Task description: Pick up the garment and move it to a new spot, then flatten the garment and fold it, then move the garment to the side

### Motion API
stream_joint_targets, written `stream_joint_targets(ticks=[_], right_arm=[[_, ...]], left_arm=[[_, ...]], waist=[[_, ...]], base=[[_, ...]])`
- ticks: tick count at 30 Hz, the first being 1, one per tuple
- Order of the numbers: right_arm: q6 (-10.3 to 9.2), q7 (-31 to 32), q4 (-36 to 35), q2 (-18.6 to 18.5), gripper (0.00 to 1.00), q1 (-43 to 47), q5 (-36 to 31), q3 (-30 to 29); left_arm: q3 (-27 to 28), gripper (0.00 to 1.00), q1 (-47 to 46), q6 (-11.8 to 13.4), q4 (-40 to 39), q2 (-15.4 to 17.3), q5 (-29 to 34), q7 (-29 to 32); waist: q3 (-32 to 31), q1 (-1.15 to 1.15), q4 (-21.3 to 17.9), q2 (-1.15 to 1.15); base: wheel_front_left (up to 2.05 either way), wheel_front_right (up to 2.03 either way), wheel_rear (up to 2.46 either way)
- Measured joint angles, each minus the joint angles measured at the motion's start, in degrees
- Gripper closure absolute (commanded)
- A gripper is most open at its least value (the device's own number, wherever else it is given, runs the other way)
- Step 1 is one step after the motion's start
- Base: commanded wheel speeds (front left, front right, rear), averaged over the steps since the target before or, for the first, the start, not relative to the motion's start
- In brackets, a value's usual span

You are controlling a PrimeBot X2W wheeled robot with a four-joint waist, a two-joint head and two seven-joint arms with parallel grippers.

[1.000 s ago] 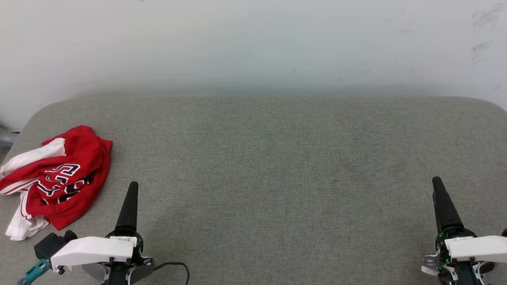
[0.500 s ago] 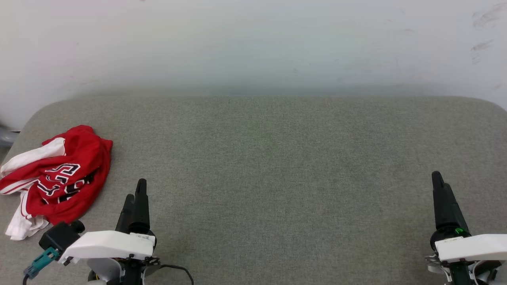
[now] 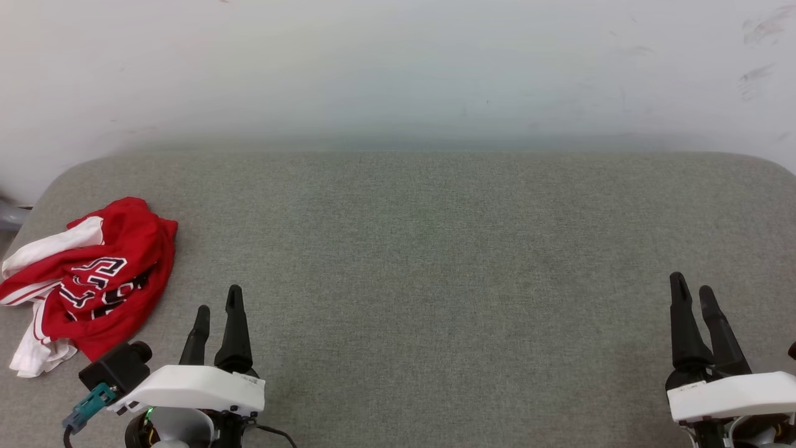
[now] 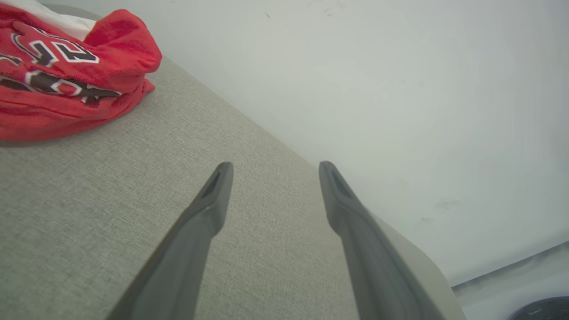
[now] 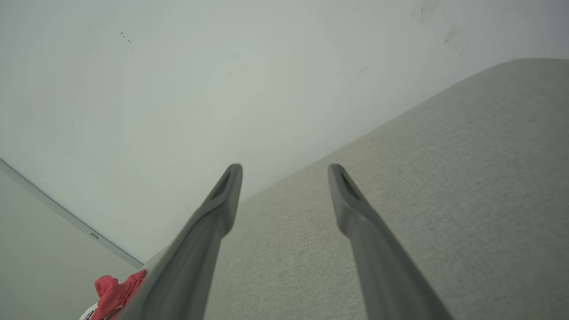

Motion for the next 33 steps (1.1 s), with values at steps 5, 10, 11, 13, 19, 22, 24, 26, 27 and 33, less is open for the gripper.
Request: stream_joint_targets(ticks=[5,10,11,13,19,22,24,26,27,33], right_arm=[[0.0,-0.8,-0.3,0.0,0.0,0.6,-4.4,0.1],[0.0,-1.5,-0.4,0.0,0.0,0.9,-8.3,0.2],[0.0,-1.8,-0.4,0.0,0.0,0.9,-9.1,0.2],[0.0,-2.1,-0.4,0.0,0.0,1.1,-10.7,0.2],[0.0,-3.0,-0.4,0.0,0.0,1.6,-15.0,0.2],[0.01,-3.3,-0.4,0.0,0.0,1.7,-16.9,0.2],[0.01,-3.7,-0.4,0.0,0.0,1.8,-18.3,0.2],[0.01,-4.0,-0.4,0.0,0.0,1.9,-19.5,0.2],[0.01,-4.1,-0.4,0.0,0.0,1.9,-20.1,0.2],[0.01,-5.0,-0.9,0.0,0.0,2.2,-23.5,0.1]], left_arm=[[-0.5,0.0,0.1,0.7,-0.1,0.0,4.1,-0.8],[-1.3,0.0,0.2,1.2,-0.2,0.0,7.9,-1.7],[-1.5,0.0,0.2,1.3,-0.2,0.0,8.6,-1.8],[-1.8,0.0,0.2,1.4,-0.2,0.0,10.0,-2.2],[-2.4,0.0,0.5,2.0,-0.2,0.0,14.0,-3.0],[-2.7,0.0,0.8,2.2,-0.2,0.0,15.8,-3.4],[-3.0,0.0,0.8,2.3,-0.2,0.0,17.0,-3.8],[-3.2,0.0,0.9,2.5,-0.2,0.0,18.2,-4.0],[-3.3,0.0,1.0,2.5,-0.2,0.0,18.8,-4.2],[-3.8,0.0,1.0,3.0,-0.3,0.0,22.0,-5.0]], waist=[[0.0,0.0,0.0,0.0],[0.0,0.0,0.0,0.0],[0.0,0.0,0.0,0.0],[0.0,0.0,0.0,0.0],[0.0,0.0,0.1,0.0],[0.0,0.0,0.1,0.0],[0.0,0.0,0.1,0.0],[0.1,0.0,0.1,0.0],[0.1,0.0,0.1,0.0],[0.1,0.0,0.1,0.0]], base=[[0.0,0.0,0.0],[0.0,0.0,0.0],[0.0,0.0,0.0],[0.0,0.0,0.0],[0.0,0.0,0.0],[0.0,0.0,0.0],[0.0,0.0,0.0],[0.0,0.0,0.0],[0.0,0.0,0.0],[0.0,0.0,0.0]])
